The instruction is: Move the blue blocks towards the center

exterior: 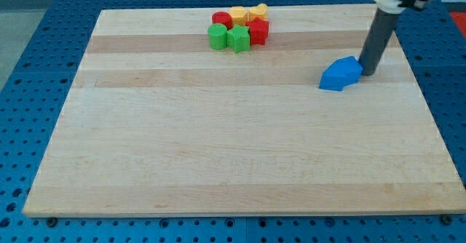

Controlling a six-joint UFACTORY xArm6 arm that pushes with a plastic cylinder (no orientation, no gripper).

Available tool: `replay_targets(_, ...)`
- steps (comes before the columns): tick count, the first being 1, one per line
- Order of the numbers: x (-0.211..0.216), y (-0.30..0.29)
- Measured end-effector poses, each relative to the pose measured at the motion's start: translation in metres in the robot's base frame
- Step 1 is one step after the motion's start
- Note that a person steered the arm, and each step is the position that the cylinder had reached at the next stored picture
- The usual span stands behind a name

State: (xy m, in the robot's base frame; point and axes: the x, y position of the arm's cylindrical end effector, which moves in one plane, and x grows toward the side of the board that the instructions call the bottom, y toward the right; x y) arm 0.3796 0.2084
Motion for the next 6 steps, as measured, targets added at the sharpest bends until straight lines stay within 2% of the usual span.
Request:
replay_targets(4, 0.024, -0.084)
replay_targets(6, -0.033, -0.084)
